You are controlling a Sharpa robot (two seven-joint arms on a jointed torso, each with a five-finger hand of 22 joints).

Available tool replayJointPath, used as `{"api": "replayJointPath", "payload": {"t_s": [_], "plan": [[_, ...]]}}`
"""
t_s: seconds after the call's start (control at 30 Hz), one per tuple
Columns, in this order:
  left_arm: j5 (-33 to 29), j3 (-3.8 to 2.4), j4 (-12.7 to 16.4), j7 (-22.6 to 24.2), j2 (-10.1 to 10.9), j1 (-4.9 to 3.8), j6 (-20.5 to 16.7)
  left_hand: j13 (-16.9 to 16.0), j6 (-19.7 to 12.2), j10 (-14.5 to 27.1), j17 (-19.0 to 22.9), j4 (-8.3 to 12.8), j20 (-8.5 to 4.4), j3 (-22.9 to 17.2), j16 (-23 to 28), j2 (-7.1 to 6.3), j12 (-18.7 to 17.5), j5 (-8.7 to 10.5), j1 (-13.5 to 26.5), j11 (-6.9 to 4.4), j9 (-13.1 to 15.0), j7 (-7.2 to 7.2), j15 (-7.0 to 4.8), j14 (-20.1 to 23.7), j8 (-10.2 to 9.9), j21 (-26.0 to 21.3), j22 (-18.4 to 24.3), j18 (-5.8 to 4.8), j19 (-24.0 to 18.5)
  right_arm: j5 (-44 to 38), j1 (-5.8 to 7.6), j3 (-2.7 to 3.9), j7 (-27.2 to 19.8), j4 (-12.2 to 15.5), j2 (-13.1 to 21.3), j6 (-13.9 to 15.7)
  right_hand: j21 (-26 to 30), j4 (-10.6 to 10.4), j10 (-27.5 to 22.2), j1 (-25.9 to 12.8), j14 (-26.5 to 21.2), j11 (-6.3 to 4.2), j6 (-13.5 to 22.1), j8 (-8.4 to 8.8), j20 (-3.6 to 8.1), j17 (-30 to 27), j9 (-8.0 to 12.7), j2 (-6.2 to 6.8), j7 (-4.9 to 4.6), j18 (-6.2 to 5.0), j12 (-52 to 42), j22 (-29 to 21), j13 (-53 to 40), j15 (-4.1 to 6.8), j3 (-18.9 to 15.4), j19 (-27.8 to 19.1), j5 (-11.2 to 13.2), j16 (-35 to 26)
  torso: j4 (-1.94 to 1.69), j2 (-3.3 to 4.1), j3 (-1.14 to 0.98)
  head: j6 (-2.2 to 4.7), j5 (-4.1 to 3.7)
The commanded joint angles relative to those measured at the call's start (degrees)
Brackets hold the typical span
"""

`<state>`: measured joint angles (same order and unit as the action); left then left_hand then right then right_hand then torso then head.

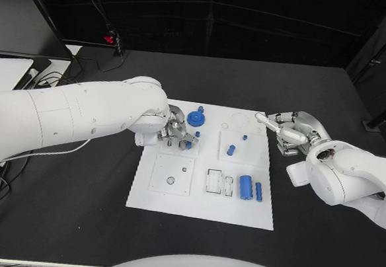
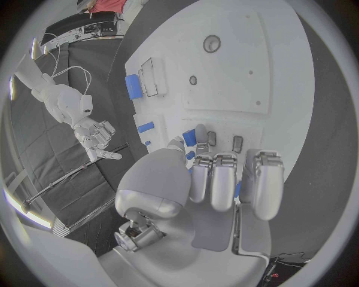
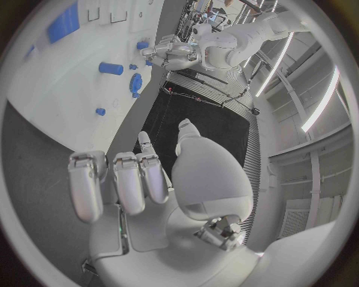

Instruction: Assemble the parts on the task board

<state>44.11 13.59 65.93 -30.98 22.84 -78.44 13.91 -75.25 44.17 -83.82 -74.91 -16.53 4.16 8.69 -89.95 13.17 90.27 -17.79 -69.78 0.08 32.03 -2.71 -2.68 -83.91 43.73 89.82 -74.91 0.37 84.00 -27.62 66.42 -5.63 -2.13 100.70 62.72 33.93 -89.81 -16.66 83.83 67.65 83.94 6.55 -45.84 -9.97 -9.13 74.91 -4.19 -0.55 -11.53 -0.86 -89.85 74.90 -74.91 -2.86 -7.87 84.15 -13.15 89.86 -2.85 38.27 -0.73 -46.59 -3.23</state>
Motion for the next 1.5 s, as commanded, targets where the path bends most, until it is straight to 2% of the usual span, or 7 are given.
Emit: {"api": "replayJointPath", "payload": {"t_s": [0.03, 0.2, 0.27, 0.67, 0.93, 1.07, 1.5], "plan": [[-0.1, -0.05, 0.0, 0.8, -0.2, -0.05, 0.7, -14.8, 0.4, -6.2, -15.1, 0.0, -0.45, -1.5, 0.0, 2.9, -0.3, -1.16, -5.3, -0.76, 0.5, -0.02, -0.56, -6.1, -0.6, 0.2, -15.1, -0.37, 6.0, 0.1, 0.04, 0.01, -0.1, 0.0, -0.1, -0.1, -0.2, 0.1, 6.2, 0.5, 6.1, 0.4, 0.4, -0.31, -0.44, 15.1, 0.1, 0.03, 0.13, 0.86, -0.1, 15.1, -15.1, -0.47, -0.4, 5.8, -0.3, 0.1, 0.01, 0.02, 0.02, 0.03, -0.01], [-0.1, -0.05, -0.1, 0.9, -0.2, -0.03, 0.6, -14.8, 0.4, -6.2, -15.1, 0.4, -0.62, -5.0, 0.0, 1.27, -0.3, -4.51, -9.3, -0.78, 1.6, 0.0, -0.7, -6.1, -1.6, 0.2, -15.1, -0.37, 6.0, 0.1, 0.03, 0.01, 0.0, 0.0, -0.1, -0.1, -0.2, 0.1, 6.2, 0.5, 6.1, 0.4, 0.4, -0.31, -0.44, 15.1, 0.1, 0.03, 0.13, 0.86, -0.1, 15.1, -15.1, -0.47, -0.4, 5.8, -0.3, 0.1, 0.01, 0.01, 0.03, 0.0, -0.09], [-0.1, -0.05, -0.2, 1.0, -0.2, -0.02, 0.5, -14.8, 0.6, -6.2, -15.1, 0.5, -0.65, -6.2, 0.0, 0.53, -0.3, -5.13, -10.5, -0.77, 2.0, 0.0, -0.73, -6.1, -1.9, 0.2, -15.1, -0.37, 6.0, 0.1, 0.02, 0.0, 0.0, -0.1, -0.1, -0.1, -0.2, 0.1, 6.2, 0.5, 6.1, 0.4, 0.4, -0.31, -0.44, 15.1, 0.1, 0.03, 0.13, 0.86, -0.1, 15.1, -15.1, -0.47, -0.4, 5.8, -0.3, 0.1, 0.02, -0.01, 0.01, -0.05, -0.13], [-0.1, -0.05, -0.1, 1.4, 0.0, 0.0, -0.5, -14.8, 1.0, -6.2, -15.1, 1.3, -0.74, -11.4, 0.0, -3.32, -0.3, -5.76, -14.8, -0.58, 3.9, -0.22, -0.79, -6.1, -3.1, 0.2, -15.1, -0.37, 6.0, 0.1, -0.02, 0.0, 0.2, -0.3, 0.0, 0.0, -0.2, 0.0, 6.2, 0.4, 6.1, 0.4, 0.5, -0.41, -0.45, 15.1, 0.1, -0.1, 0.12, 0.86, -0.1, 15.1, -15.1, -0.47, -0.4, 5.8, -0.4, 0.1, -0.03, 0.01, -0.01, -0.08, -0.25], [-0.1, -0.06, 0.4, 2.3, 0.9, 0.0, -1.9, -14.8, 1.5, -6.2, -15.1, 1.4, -0.7, -14.9, 0.0, -4.27, -0.3, -6.22, -16.0, -0.42, 4.9, -0.38, -0.71, -6.1, -3.6, 0.2, -15.1, -0.37, 6.0, 0.1, -0.13, -0.02, 0.4, -0.5, 0.0, -0.1, -0.2, 0.0, 6.2, 0.3, 6.1, 0.41, 0.6, -0.47, -0.45, 15.1, 0.1, -0.23, 0.11, 0.86, -0.1, 15.1, -15.1, -0.47, -0.5, 5.8, -0.4, 0.1, 0.01, 0.03, 0.04, -0.14, -0.44], [-0.1, -0.06, 1.7, 2.9, 2.1, -0.1, -2.0, -14.8, 2.3, -6.2, -15.1, 1.3, -0.7, -17.4, 0.0, -4.87, -0.3, -6.22, -16.4, -0.45, 5.8, -0.37, -0.73, -6.1, -3.7, 0.2, -15.1, -0.37, 6.0, 0.1, -0.18, -0.03, 0.5, -0.6, 0.0, -0.2, -0.2, -0.1, 6.2, 0.3, 6.1, 0.41, 0.6, -0.5, -0.45, 15.1, 0.1, -0.29, 0.1, 0.86, -0.1, 15.1, -15.1, -0.48, -0.5, 5.8, -0.4, 0.1, -0.02, -0.03, -0.02, -0.27, -0.61], [-0.1, -0.07, 4.9, 3.2, 5.9, -1.29, -1.1, -14.8, 3.0, -6.2, -15.1, 1.0, -0.71, -20.6, 0.0, -5.86, -0.3, -6.18, -16.2, -0.46, 6.9, -0.35, -0.77, -6.1, -4.2, 0.2, -15.1, -0.37, 6.0, 0.1, -0.29, -0.08, 0.7, -0.8, 0.0, -0.2, -0.2, -0.1, 6.2, 0.2, 6.1, 0.41, 0.6, -0.54, -0.45, 15.1, 0.1, -0.37, 0.1, 0.86, -0.1, 15.1, -15.1, -0.48, -0.6, 5.8, -0.4, 0.1, -0.03, 0.05, -0.03, -0.32, -0.54]]}}
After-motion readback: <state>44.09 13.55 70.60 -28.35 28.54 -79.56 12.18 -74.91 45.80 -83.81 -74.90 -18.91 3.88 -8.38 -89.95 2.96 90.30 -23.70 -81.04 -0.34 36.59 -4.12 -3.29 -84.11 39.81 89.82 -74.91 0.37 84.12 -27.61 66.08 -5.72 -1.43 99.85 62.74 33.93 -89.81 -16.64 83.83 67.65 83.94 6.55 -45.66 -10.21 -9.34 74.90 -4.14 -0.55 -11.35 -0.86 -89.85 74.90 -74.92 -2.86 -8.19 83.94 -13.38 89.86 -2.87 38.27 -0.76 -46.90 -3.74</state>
